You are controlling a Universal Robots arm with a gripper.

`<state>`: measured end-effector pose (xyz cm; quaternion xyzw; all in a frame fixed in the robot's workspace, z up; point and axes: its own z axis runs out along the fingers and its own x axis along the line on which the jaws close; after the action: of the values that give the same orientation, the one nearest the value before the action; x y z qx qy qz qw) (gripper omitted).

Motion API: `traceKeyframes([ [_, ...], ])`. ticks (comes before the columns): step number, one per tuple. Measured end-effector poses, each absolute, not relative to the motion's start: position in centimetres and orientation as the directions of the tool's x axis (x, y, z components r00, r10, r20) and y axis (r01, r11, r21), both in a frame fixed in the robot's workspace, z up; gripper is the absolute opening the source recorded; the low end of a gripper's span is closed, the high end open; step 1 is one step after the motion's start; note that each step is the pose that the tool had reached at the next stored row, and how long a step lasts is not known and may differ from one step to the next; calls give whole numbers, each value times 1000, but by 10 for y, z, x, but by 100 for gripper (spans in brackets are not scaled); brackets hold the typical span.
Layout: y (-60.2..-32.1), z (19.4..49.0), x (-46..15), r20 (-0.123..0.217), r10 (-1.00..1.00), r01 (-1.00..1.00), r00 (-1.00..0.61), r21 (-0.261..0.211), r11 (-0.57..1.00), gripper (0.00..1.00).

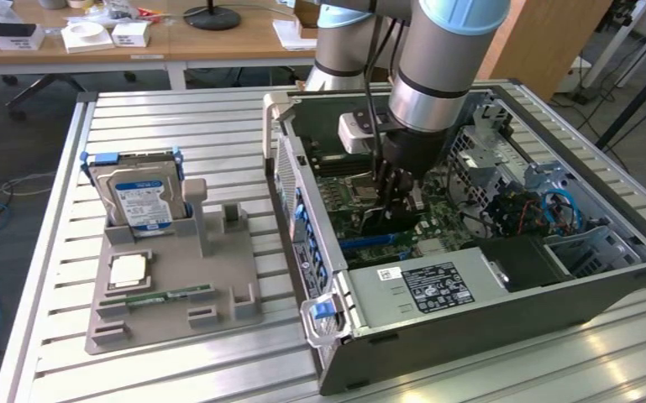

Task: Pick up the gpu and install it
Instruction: 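Insert the gpu into the slot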

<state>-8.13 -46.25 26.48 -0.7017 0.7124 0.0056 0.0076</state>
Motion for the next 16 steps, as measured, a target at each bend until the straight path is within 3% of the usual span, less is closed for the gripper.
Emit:
traceKeyframes([
  [16,-463,261,-82,-18,-1000,-1000,-15,-3,15,26],
])
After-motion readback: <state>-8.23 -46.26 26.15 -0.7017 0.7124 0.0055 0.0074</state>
